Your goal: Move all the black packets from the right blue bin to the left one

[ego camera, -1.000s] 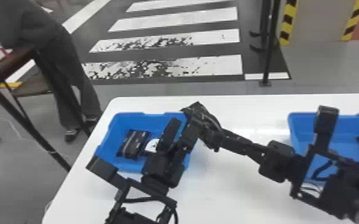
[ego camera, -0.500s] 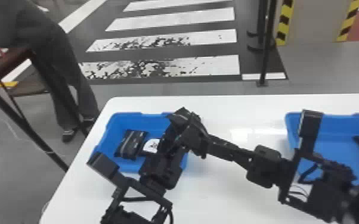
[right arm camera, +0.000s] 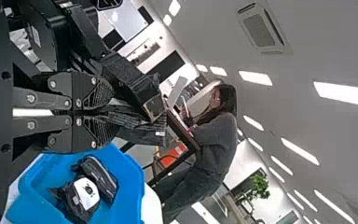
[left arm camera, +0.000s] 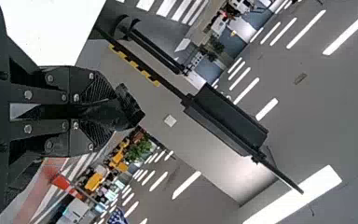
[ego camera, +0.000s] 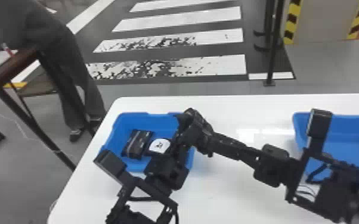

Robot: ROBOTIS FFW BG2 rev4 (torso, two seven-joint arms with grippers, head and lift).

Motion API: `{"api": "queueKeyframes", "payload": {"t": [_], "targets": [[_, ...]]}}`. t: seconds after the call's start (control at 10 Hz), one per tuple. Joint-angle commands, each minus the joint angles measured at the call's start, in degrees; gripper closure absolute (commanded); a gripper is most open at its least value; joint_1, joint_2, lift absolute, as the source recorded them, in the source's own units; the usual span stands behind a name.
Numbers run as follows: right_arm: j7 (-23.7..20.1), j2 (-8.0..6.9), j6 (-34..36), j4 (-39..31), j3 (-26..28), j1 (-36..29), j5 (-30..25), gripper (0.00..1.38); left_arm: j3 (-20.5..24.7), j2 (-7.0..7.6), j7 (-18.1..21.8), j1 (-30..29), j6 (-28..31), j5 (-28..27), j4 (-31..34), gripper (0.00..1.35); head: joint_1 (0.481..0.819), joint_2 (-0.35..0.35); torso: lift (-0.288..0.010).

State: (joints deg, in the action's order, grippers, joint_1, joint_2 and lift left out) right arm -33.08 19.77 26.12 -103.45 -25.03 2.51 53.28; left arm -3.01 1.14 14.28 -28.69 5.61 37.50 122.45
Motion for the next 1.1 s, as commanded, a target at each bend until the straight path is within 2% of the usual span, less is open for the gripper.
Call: {"api": "queueKeyframes", "payload": {"t": [0.0,0.1,0.2,0.3,0.4,0.5,0.6,0.7,0.8,0.9,1.0], "targets": [[-0.05,0.0,-1.23,0.58,0.0,0.03,0.19,0.58,0.49,0.0,-0.13,0.01,0.15,-0.14,0.1,1.22,0.695,0.253,-0.14],[-0.23,0.09,-2.92,1.0,0.0,-0.25,0.53,0.08,1.64,-0.17,-0.13,0.15,2.54,0.32,-0.04,1.22,0.695,0.25,-0.14],[-0.58,0.0,-4.33,2.27,0.0,-0.25,1.79,0.03,4.72,-0.88,-1.1,0.43,0.85,-4.93,-0.04,1.21,0.695,0.251,-0.14],[-0.67,-0.09,-5.31,3.39,0.12,-0.82,3.85,0.1,7.69,-1.14,-3.21,1.84,-1.96,-13.28,-3.13,1.22,0.695,0.258,-0.14],[-0.67,-0.09,-5.59,3.95,0.92,-1.1,4.53,0.08,8.61,-1.05,-4.88,5.07,-4.21,-15.79,-10.45,1.22,0.695,0.292,-0.14],[-0.67,-0.26,-5.73,4.1,2.17,-1.24,4.42,0.08,9.29,-1.29,-8.04,8.73,-10.68,-22.07,-17.2,1.22,0.695,0.325,-0.14],[-0.67,-0.53,-5.73,3.95,3.2,-1.1,4.19,0.08,11.0,-1.29,-10.32,12.38,-14.05,-30.53,-22.26,1.21,0.695,0.341,-0.14],[-0.67,-0.53,-5.73,4.1,3.89,-0.82,3.73,0.08,11.69,-1.29,-10.94,15.2,-16.02,-33.84,-27.04,1.1,0.695,0.35,-0.14],[-0.58,-0.53,-5.73,4.24,5.26,-0.67,2.13,0.08,11.58,-1.14,-10.76,14.92,-13.07,-32.13,-27.32,0.57,0.695,0.35,-0.14],[-0.05,-0.7,-4.89,4.24,7.77,-0.53,-0.72,0.08,11.35,-1.14,-9.45,13.65,-15.74,-28.59,-27.32,0.12,0.695,0.349,-0.14],[1.09,-0.96,-3.06,4.1,11.43,-0.53,-4.49,0.08,10.43,-1.14,-7.69,12.1,-20.38,-26.19,-27.04,0.07,0.695,0.328,-0.14]]}}
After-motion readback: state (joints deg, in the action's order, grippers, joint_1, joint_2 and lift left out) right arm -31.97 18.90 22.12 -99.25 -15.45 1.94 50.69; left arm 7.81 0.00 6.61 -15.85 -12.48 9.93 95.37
